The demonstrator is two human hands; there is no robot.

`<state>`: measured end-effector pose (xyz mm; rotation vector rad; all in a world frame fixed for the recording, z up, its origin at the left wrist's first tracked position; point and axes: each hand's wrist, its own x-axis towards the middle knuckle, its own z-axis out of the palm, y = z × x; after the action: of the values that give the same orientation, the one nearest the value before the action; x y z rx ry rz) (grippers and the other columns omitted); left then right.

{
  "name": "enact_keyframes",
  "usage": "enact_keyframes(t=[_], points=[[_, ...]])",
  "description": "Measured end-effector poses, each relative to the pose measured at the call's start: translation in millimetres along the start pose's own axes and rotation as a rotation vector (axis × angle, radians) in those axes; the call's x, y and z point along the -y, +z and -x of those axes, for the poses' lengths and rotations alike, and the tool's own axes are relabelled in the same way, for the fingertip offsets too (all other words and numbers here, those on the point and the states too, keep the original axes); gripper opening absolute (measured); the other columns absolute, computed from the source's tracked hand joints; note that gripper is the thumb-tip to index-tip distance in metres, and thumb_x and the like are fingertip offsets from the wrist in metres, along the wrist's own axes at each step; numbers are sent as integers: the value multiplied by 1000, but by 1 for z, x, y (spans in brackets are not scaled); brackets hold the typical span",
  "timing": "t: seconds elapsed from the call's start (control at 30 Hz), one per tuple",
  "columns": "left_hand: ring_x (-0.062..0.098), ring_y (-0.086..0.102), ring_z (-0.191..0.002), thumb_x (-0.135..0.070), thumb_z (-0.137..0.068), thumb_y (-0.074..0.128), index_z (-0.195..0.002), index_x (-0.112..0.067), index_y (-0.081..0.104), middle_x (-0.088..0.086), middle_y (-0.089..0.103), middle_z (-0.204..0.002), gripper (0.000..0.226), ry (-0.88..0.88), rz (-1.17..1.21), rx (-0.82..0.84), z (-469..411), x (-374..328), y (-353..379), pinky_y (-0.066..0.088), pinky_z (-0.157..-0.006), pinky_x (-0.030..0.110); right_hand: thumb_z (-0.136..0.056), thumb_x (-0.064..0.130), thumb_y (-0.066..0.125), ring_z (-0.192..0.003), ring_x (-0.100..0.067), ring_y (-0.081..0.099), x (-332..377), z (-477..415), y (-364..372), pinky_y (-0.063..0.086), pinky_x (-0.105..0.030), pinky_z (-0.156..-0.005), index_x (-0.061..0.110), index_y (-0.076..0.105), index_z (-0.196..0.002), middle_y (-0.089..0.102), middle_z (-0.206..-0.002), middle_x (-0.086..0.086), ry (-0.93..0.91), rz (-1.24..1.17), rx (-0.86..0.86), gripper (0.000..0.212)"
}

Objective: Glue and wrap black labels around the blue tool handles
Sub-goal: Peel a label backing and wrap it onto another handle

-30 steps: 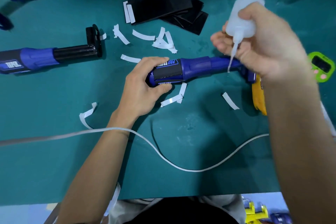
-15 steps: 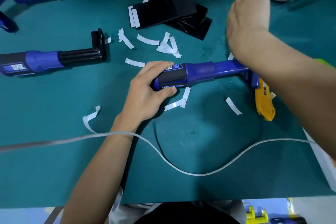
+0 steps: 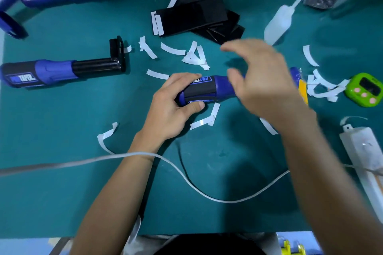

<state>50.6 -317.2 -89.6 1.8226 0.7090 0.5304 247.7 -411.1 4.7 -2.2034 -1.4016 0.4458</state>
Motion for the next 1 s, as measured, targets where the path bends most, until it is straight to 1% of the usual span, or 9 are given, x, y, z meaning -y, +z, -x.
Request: enact_keyframes(t=[0.03,0.07,0.17,0.23,0.4,0.57,0.7,0.83,1.0], points=[[12,61,-120,-11,-78,88,-131,-30,67,-19,61,-126,60,1,-3,-2,0,0,0,45,-103,21,-91,15,70,-123,-16,53,1,14,9,26,-11,-109,18,65,-135,65,-131,2,37,-153,-8,45],[12,61,-120,-12,-78,88,-130,-32,67,-21,60,-126,59,-1,-3,-9,0,0,1,45,-103,20,-90,21,76,-123,-13,52,2,25,20,24,-14,-115,18,65,-136,66,-130,3,52,-212,-25,47],[13,61,-121,-13,-80,87,-129,-37,65,-21,60,-127,58,-4,-4,-20,0,-1,2,48,-103,25,-80,38,86,-128,-17,55,-5,38,46,16,-38,-127,12,64,-134,67,-127,2,-36,-93,-102,64],[14,61,-122,-13,-82,85,-130,-37,65,-19,60,-128,57,4,-8,-20,1,0,2,49,-104,28,-74,44,85,-126,-18,57,-11,37,54,17,-41,-126,13,65,-131,67,-123,5,-70,-57,-137,68],[14,61,-122,-24,-87,83,-134,-30,65,-19,59,-129,51,24,-13,-25,1,2,1,47,-103,26,-75,38,84,-113,-18,58,-18,34,60,18,-32,-121,16,67,-120,68,-111,7,-100,-3,-187,54],[13,60,-122,-29,-90,81,-136,-26,64,-22,58,-130,49,46,-43,-37,2,6,3,44,-103,19,-78,38,83,-110,-17,53,-20,34,66,19,-30,-119,13,68,-118,68,-108,6,-119,10,-223,49],[15,59,-123,-29,-91,80,-136,-26,64,-20,58,-130,48,39,-38,-37,4,5,4,45,-104,24,-77,33,86,-113,-14,43,-20,36,68,11,-22,-119,10,69,-116,69,-109,1,-116,-37,-263,48],[12,57,-124,-29,-92,79,-135,-19,66,-16,57,-130,46,29,-81,-70,7,2,7,46,-105,27,-78,33,85,-115,-8,39,-20,37,70,10,-21,-119,9,69,-115,71,-111,-1,-124,-69,-268,47],[18,52,-123,-35,-93,74,-130,-18,69,-9,64,-129,41,69,-340,-197,8,-8,15,37,-111,36,-80,31,86,-119,5,23,-23,36,72,13,-21,-117,7,70,-113,71,-110,0,-147,-90,-313,44]])
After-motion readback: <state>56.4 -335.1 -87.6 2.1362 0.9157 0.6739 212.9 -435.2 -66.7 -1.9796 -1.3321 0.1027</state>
